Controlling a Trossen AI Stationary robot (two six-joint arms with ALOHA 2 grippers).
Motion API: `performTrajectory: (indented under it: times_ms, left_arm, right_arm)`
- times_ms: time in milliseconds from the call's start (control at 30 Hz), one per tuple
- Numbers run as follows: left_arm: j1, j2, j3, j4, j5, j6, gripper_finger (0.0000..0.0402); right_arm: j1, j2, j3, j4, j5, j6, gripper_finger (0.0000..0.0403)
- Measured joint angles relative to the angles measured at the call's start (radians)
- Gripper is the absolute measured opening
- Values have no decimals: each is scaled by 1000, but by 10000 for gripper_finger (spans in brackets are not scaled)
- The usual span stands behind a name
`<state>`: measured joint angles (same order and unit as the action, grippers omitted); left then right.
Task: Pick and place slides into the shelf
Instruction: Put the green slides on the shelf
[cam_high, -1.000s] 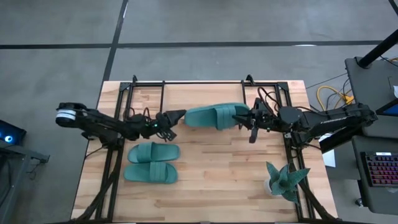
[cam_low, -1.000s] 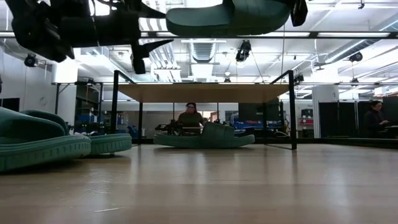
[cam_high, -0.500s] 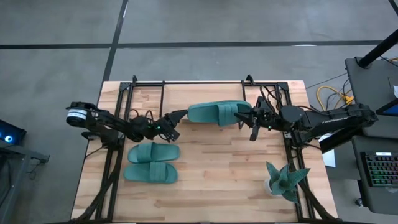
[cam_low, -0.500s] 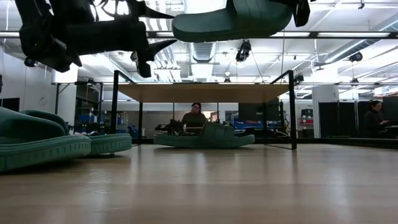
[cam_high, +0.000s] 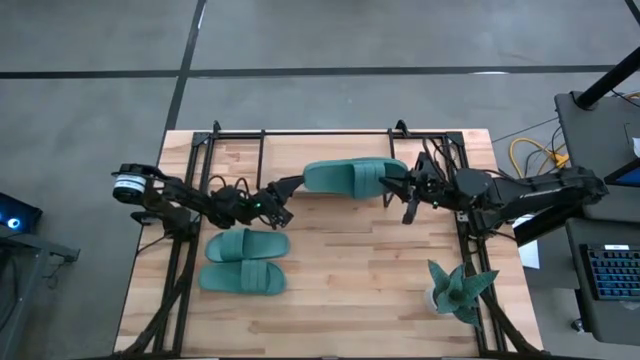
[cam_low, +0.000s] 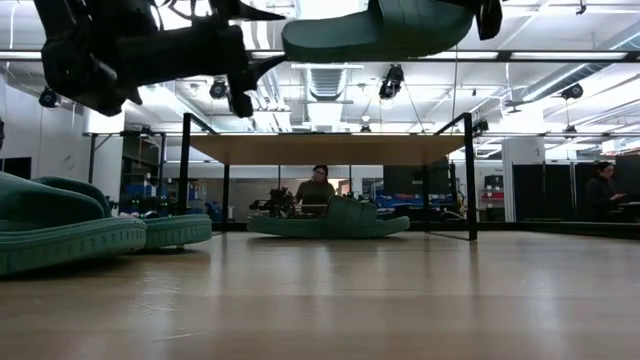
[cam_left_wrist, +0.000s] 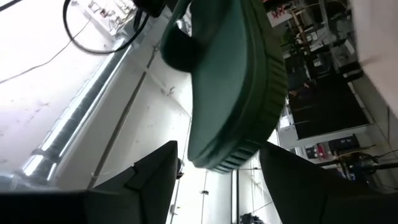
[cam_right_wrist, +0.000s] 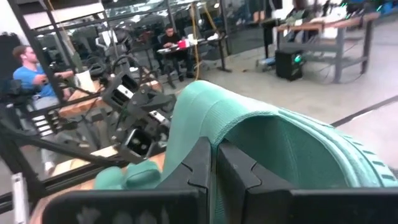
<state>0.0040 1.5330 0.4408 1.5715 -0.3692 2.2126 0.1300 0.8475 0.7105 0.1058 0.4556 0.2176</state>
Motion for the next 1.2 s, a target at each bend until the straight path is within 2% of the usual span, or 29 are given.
performTrajectory:
  times_ms: [400,633,833,1200]
  left_arm:
    - [0,8,26,-27,-6,2,212]
    - [2,8,44,-45,-18,77,212]
    - [3,8,45,-47,-58,77,212]
    - [9,8,68,-72,-55,77,212]
  right_arm:
    - [-26,-7,0,-5,-20,30,8]
    - [-26,-8,4,-5,-59,54,9]
    - [-26,-24,4,-5,-70,54,9]
    - [-26,-9,4,-6,-70,71,9]
